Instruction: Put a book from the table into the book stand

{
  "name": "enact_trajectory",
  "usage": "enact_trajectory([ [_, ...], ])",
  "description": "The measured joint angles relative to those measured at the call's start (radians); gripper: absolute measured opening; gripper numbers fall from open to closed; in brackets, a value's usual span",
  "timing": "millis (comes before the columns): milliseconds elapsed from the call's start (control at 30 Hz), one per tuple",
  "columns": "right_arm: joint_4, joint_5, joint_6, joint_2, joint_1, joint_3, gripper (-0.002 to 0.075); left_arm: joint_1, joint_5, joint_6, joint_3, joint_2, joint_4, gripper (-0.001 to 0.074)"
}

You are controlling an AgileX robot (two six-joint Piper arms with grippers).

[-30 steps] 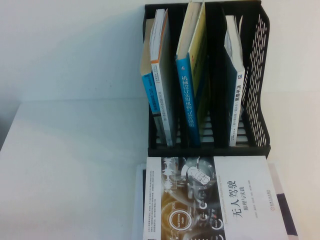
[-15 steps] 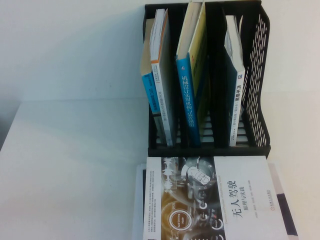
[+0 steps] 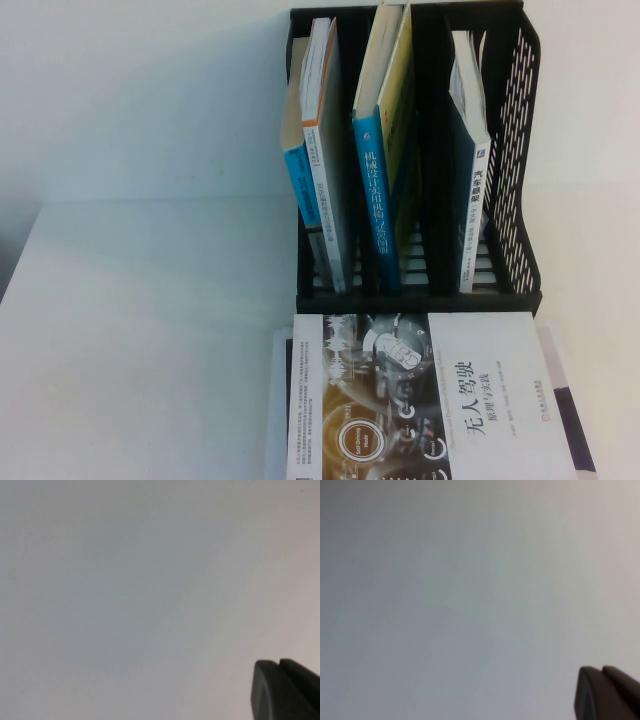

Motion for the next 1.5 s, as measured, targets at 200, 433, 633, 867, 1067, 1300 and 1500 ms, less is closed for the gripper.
enact_trajectory([
  [200, -0.022, 0.007, 0.002, 0.137, 0.0, -0.178, -0.0003, 0.0, 0.029, -0.01, -0.198, 0.097, 0.006, -0.0004],
  [433, -0.028, 0.17, -0.01, 0.387, 0.0, -0.261, -0.0003, 0.0, 0.202, -0.278, -0.358, 0.337, 0.208, -0.0004],
  [633, -0.027, 0.38, -0.15, 0.497, 0.0, -0.261, -0.0003, 0.0, 0.381, -0.436, -0.344, 0.468, 0.32, -0.0004],
  [867, -0.004, 0.602, -0.223, 0.516, 0.005, -0.259, -0.0003, 0.0, 0.385, -0.506, -0.328, 0.469, 0.352, -0.0004],
  [1067, -0.004, 0.695, -0.317, 0.658, 0.052, -0.257, -0.0003, 0.0, 0.282, -0.467, -0.328, 0.471, 0.398, -0.0004],
  [1300, 0.007, 0.859, -0.271, 0.952, 0.06, -0.285, -0.0003, 0.0, 0.3, -0.677, -0.328, 0.506, 0.735, -0.0004],
  [1500, 0.027, 0.983, -0.252, 1.111, 0.06, -0.367, -0.0003, 0.0, 0.194, -1.033, -0.328, 0.611, 1.163, -0.0004],
])
